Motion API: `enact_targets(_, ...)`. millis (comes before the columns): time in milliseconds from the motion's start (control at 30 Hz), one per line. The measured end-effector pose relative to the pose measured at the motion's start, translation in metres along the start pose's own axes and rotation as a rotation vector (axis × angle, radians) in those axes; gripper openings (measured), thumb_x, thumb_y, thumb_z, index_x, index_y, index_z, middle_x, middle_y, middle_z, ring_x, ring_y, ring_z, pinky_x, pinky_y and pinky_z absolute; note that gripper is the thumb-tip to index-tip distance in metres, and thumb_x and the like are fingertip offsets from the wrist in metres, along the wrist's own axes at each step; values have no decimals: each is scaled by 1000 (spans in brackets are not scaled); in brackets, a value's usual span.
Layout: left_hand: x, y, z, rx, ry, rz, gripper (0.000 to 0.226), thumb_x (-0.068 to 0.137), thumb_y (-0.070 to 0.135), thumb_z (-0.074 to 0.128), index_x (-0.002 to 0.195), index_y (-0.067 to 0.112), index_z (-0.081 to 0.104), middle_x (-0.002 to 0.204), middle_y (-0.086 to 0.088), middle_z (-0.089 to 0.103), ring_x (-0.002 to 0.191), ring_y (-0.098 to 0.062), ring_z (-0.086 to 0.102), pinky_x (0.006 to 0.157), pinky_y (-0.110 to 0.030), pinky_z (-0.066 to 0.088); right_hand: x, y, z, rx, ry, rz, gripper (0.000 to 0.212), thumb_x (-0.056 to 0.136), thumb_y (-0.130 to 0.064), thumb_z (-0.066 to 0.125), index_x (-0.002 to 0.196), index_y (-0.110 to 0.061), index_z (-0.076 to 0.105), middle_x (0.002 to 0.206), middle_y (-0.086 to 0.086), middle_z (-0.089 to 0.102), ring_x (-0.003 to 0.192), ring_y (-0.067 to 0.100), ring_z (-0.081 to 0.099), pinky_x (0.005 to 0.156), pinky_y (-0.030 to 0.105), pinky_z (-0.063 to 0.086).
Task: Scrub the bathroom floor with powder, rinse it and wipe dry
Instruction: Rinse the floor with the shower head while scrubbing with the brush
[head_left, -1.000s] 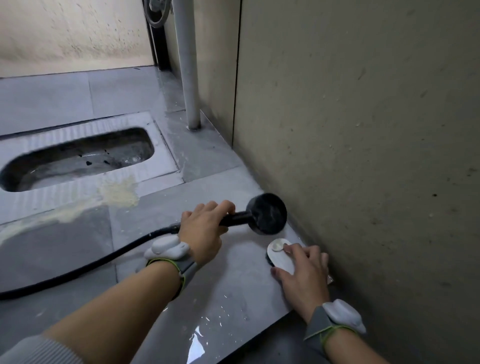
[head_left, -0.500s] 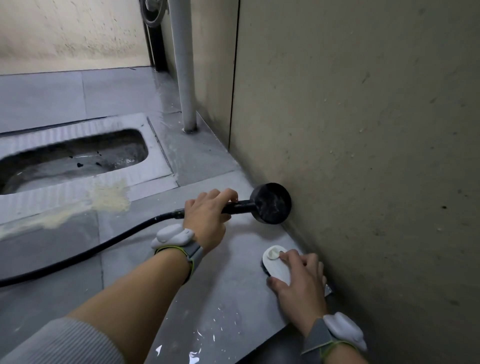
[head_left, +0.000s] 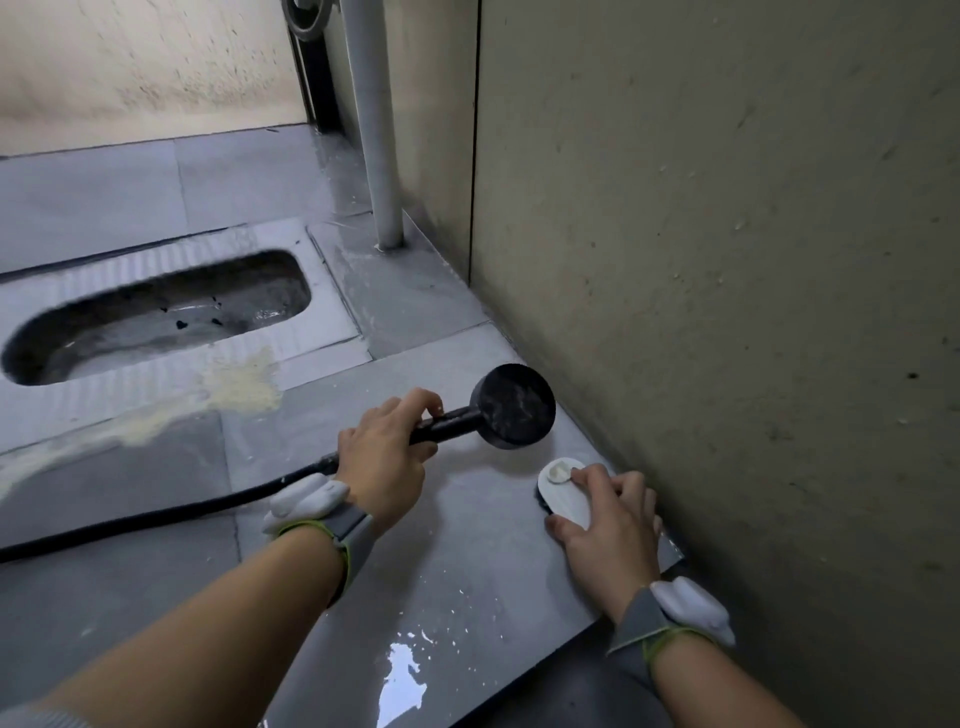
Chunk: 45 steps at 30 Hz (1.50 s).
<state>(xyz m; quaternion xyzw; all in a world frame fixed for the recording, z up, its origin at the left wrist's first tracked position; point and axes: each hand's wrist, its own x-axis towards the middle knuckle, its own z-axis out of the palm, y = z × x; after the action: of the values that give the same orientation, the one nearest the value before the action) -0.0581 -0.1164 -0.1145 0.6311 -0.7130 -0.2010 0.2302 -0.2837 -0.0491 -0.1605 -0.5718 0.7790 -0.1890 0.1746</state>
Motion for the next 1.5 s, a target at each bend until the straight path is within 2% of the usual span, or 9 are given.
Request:
enact_targets(167,-44,-9,-20,-24,-38,93,36,85,16,66,105,39,47,92,13,53,91,-17,46,82,-39,36,0,-3,-8,52,-76,48,48,78,-40,73,118,-30,49,119,0,35,118,25,32,97,35,28)
enact_targets(333,-90,-8,-26,15,-62,135,44,81,16,69,105,42,43,91,18,53,91,-15,47,78,-36,33,-3,-7,-28,211,-43,160,51,79,-43,71,118,-21,46,124,12,41,119,34,41,99,41,39)
enact_targets(467,-110,-3,-17,-21,-39,108,46,81,14,69,104,42,42,90,17,53,88,-15,48,77,-37,34,2,-20,-42,228,-46,113,48,83,-44,67,115,-19,43,124,13,45,112,32,49,89,36,41)
enact_targets(567,-136,10,-9,-17,-55,106,45,81,15,68,107,42,42,93,18,53,91,-14,47,78,-36,33,-11,-16,-57,200,-82,85,49,85,-44,66,119,-17,42,124,13,45,108,32,51,84,33,39)
enact_targets(667,-160,18,-2,25,-110,141,40,83,19,65,109,41,43,97,18,52,95,-13,46,76,-32,25,-19,-6,-70,106,-98,73,53,84,-45,67,122,-15,44,124,17,47,111,36,52,88,35,41)
enact_targets(767,-170,24,5,96,-171,167,35,86,22,62,111,39,46,104,16,53,99,-14,44,77,-32,25,-20,0,-77,28,-110,59,56,83,-45,68,123,-14,46,127,19,48,115,36,51,91,36,41)
enact_targets(933,-182,24,11,97,-191,152,35,87,20,61,112,40,47,104,15,53,98,-14,44,77,-30,23,-21,-4,-72,41,-153,31,54,84,-45,67,123,-14,45,129,17,47,115,34,52,90,33,40)
enact_targets(1333,-182,-33,-43,189,-111,48,40,83,17,67,108,41,46,92,17,49,91,-17,48,76,-34,30,-23,-24,-52,-5,-236,-39,56,85,-49,65,124,-15,44,130,16,49,115,34,53,86,34,40)
enact_targets(1500,-187,-49,-63,244,-132,84,39,85,18,65,110,42,47,102,16,54,96,-13,49,81,-32,30,-31,-41,-42,-68,-289,-78,61,80,-51,67,125,-19,40,127,13,50,112,32,53,79,33,35)
